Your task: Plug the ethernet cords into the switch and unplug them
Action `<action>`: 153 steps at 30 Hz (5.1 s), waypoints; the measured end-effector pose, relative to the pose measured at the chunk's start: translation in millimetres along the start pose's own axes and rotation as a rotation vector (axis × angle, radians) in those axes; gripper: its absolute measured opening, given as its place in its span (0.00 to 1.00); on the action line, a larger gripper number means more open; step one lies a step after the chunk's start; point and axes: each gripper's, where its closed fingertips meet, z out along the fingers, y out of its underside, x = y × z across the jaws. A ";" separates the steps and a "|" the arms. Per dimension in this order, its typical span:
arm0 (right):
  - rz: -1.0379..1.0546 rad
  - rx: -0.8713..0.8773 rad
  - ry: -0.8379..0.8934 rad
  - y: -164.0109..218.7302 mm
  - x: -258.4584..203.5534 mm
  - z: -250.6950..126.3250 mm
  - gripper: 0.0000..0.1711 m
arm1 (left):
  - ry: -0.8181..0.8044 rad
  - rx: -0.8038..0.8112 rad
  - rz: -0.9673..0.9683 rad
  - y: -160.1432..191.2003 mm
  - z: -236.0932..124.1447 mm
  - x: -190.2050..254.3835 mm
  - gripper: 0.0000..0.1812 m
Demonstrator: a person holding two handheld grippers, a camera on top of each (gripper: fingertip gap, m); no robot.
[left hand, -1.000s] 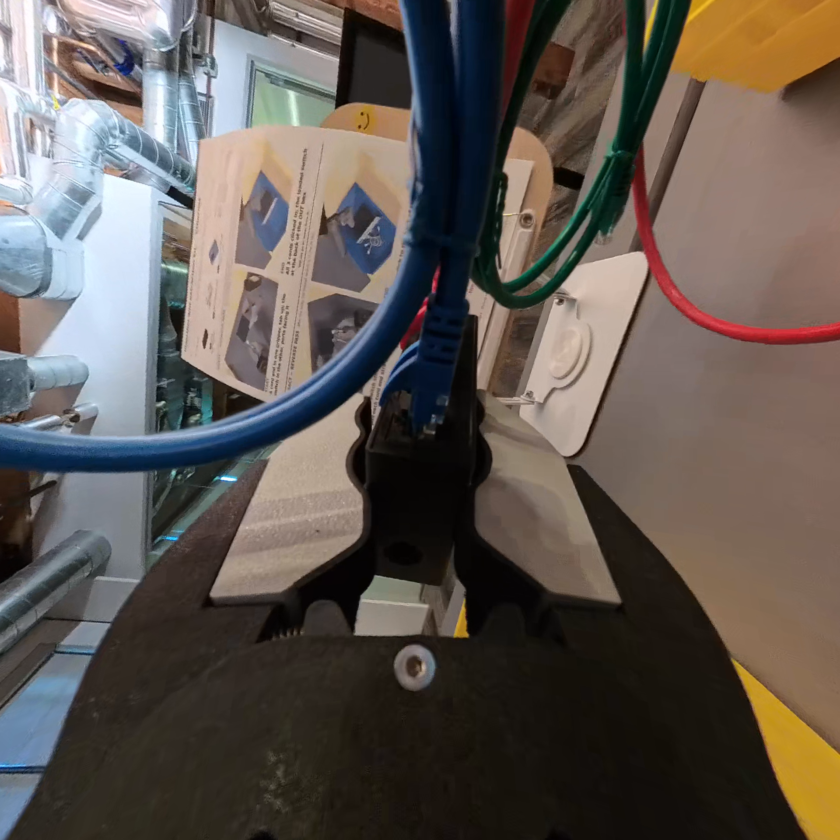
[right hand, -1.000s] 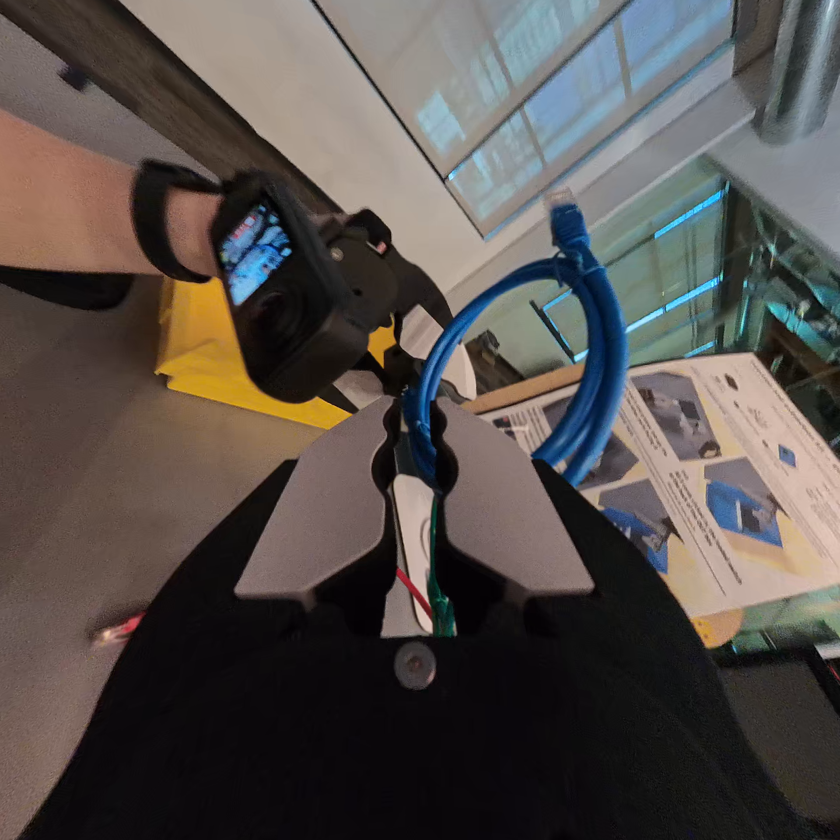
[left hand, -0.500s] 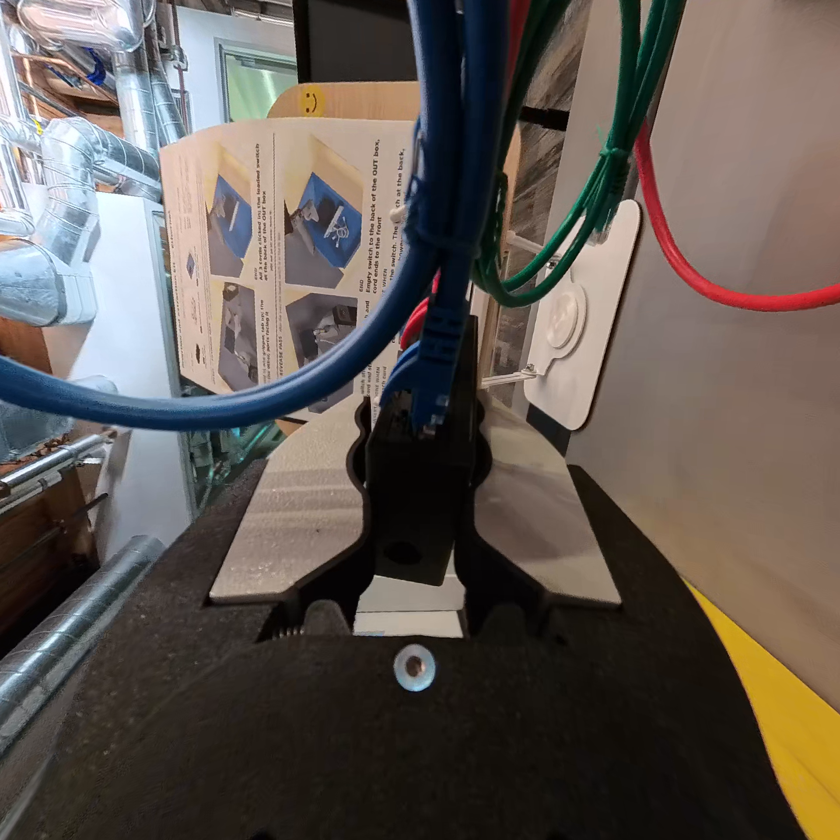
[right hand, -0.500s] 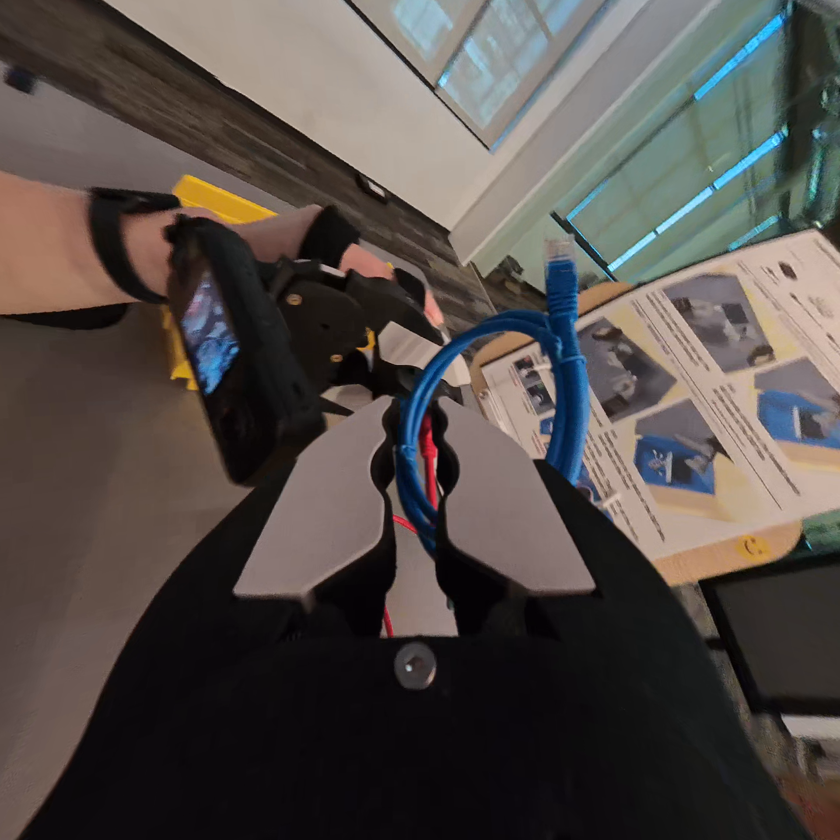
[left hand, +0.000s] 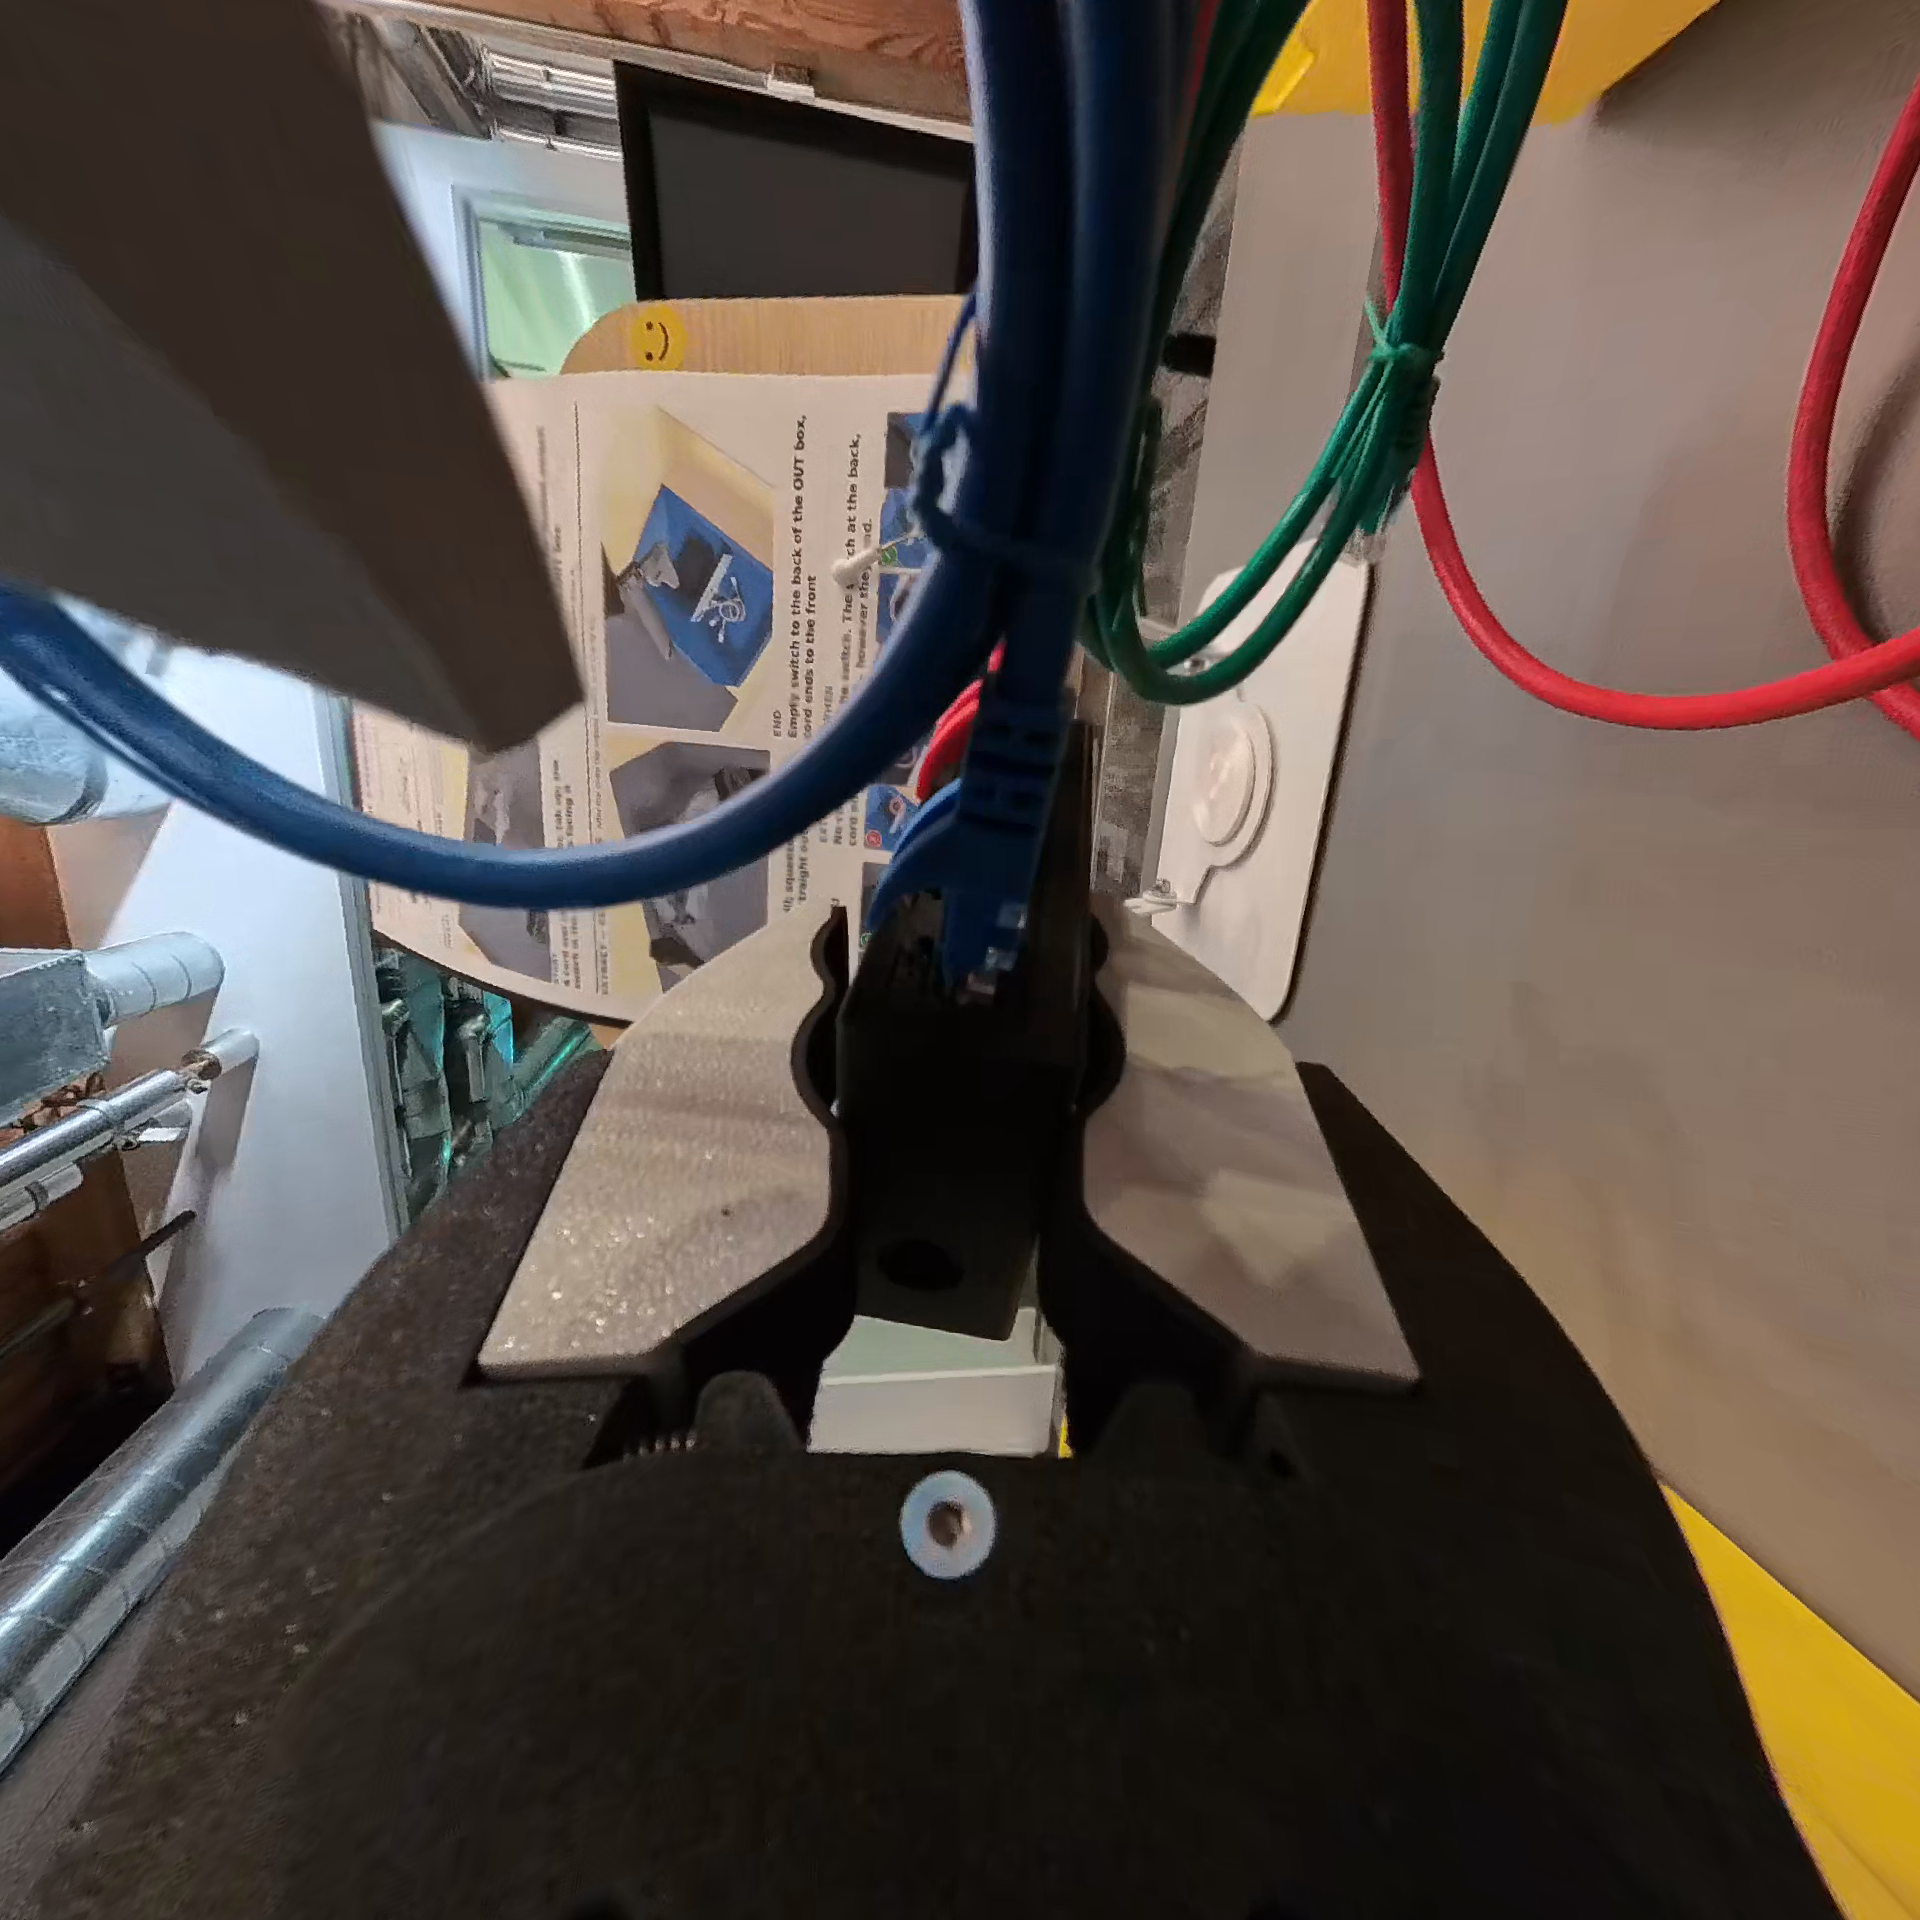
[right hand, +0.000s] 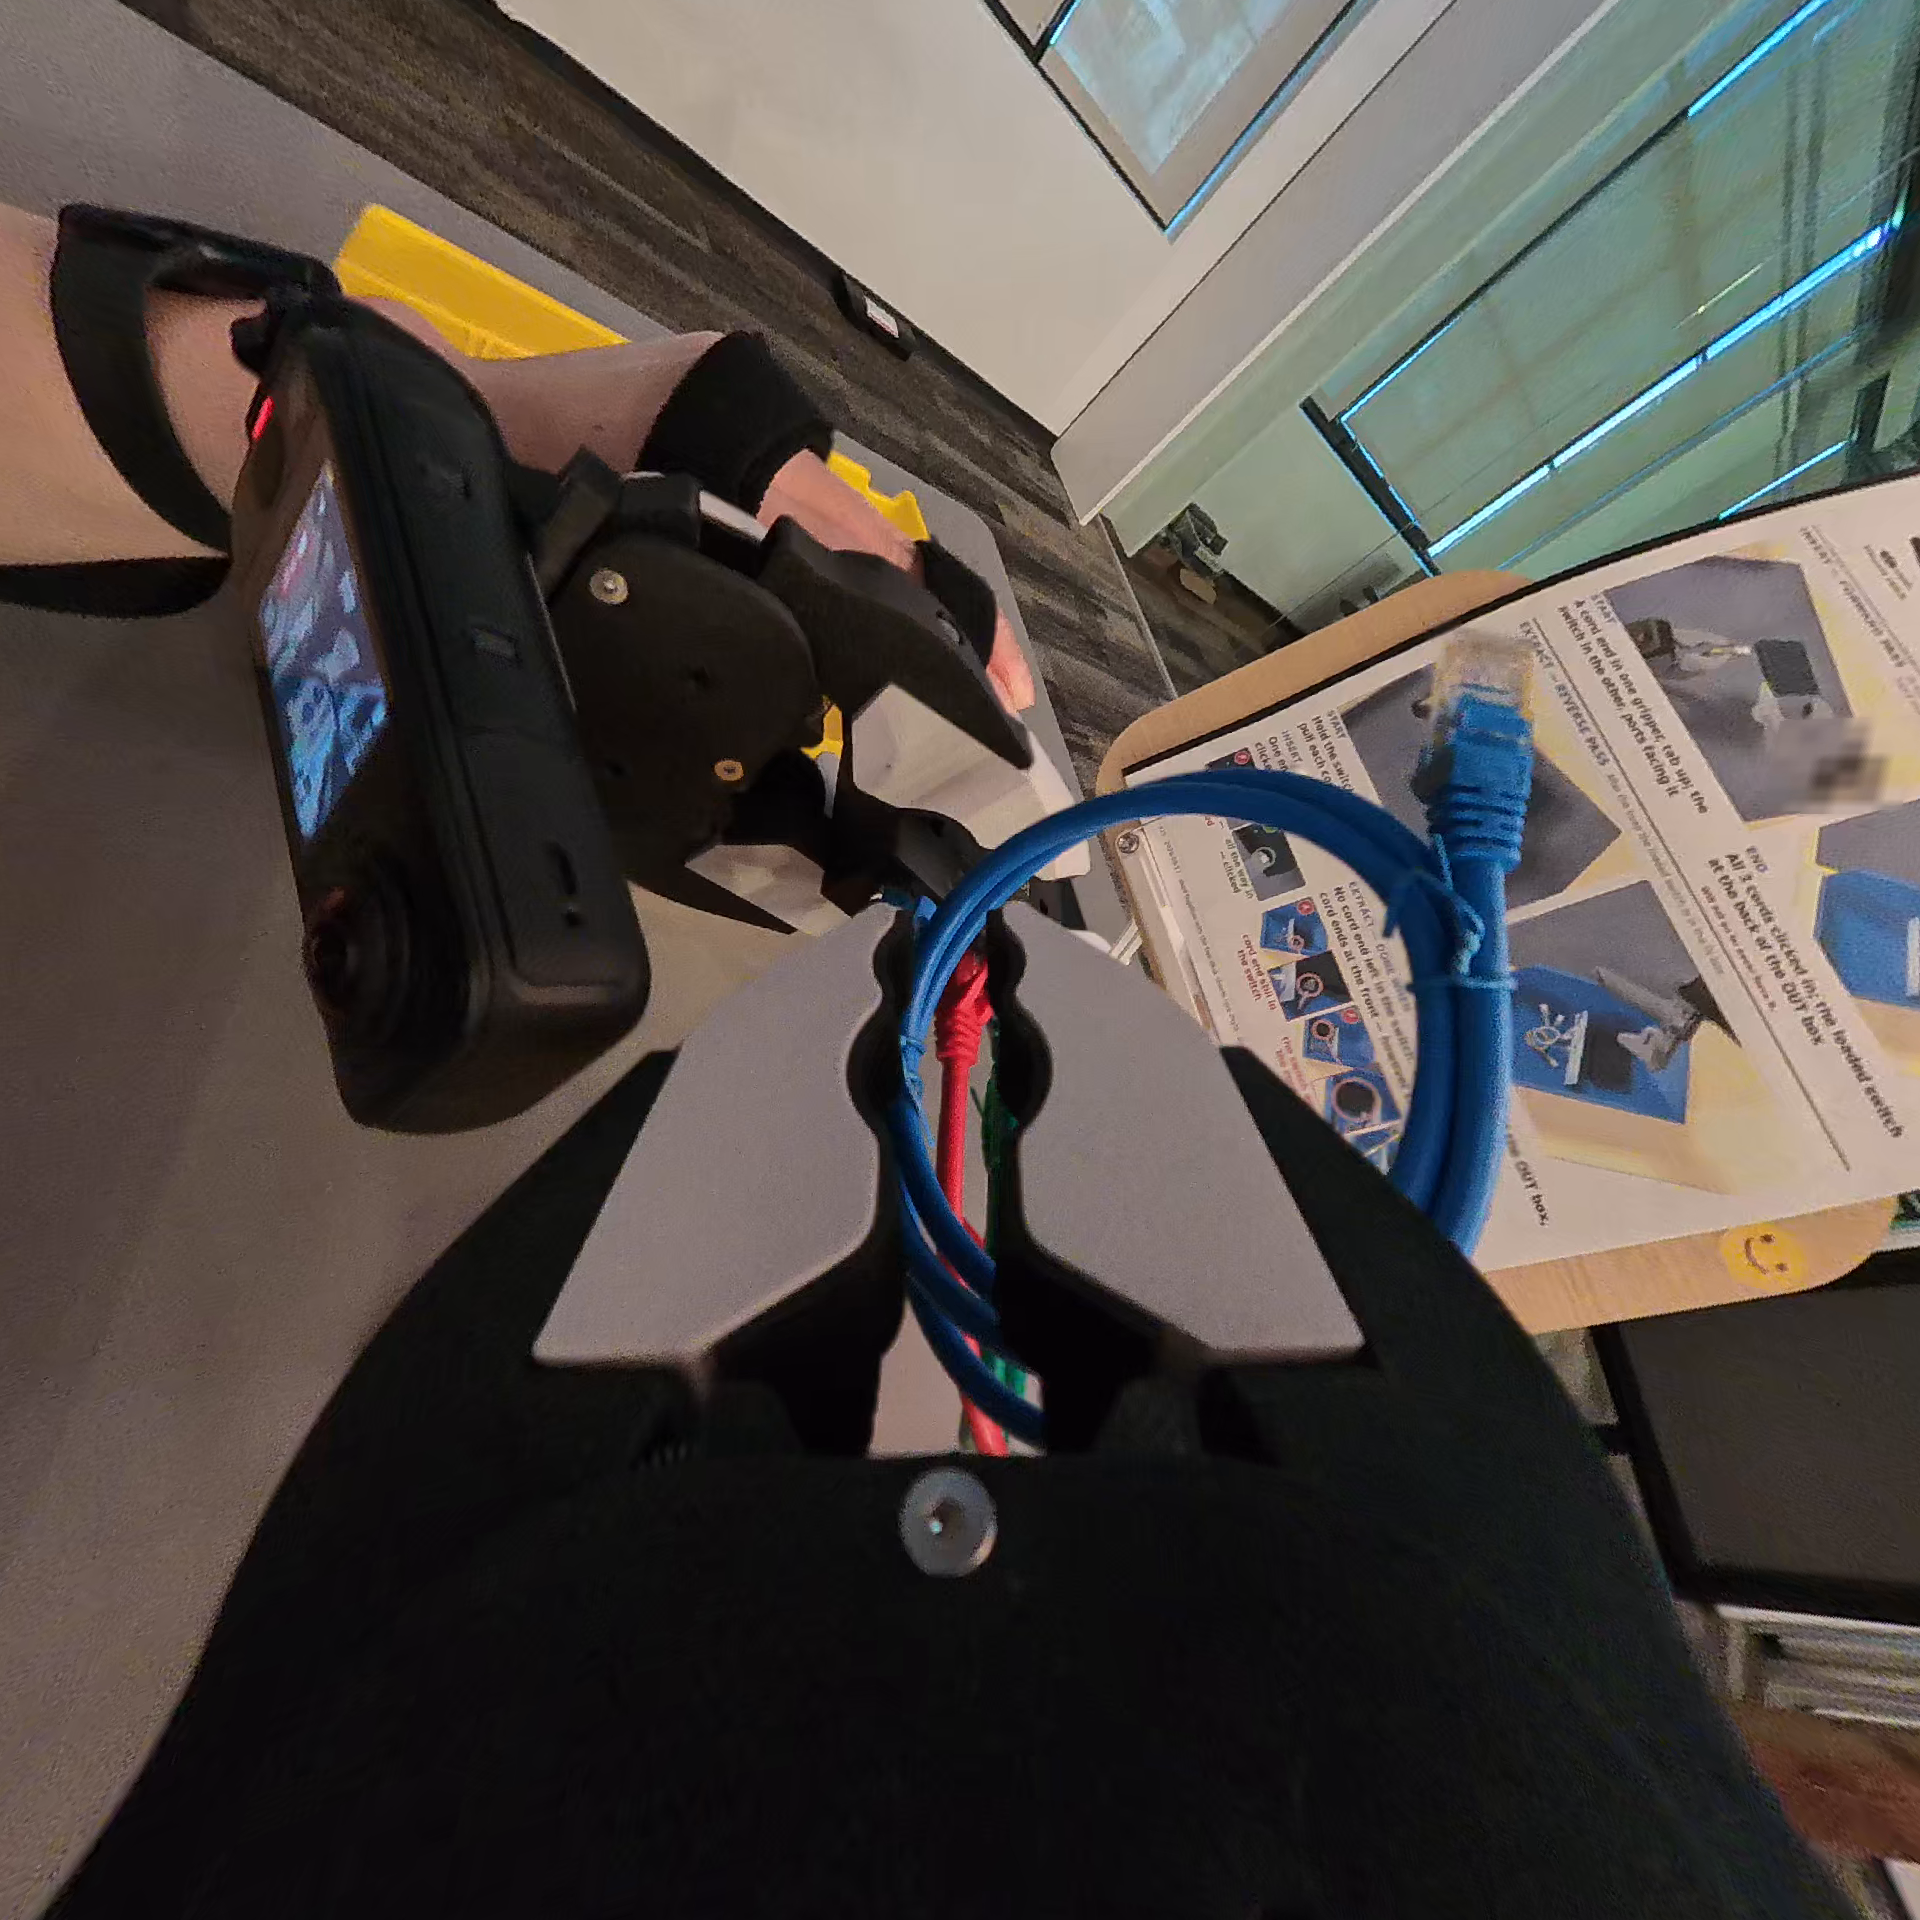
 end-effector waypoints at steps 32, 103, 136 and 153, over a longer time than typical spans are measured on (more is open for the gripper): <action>-0.274 0.322 -0.039 -47.2 -17.9 -61.6 0.18 | 0.027 0.047 -0.138 6.3 -9.4 -14.6 0.22; -0.182 0.128 0.169 26.4 46.1 -22.6 0.10 | -0.025 0.416 -0.198 -20.7 -50.5 -43.4 0.17; -0.432 -0.097 0.154 -0.7 -5.5 -2.6 0.25 | -0.043 0.153 0.008 -18.3 -22.4 -15.6 0.17; -0.256 -0.241 0.056 20.1 -11.4 -2.9 0.17 | -0.155 0.189 0.137 -41.0 -35.2 -20.5 0.17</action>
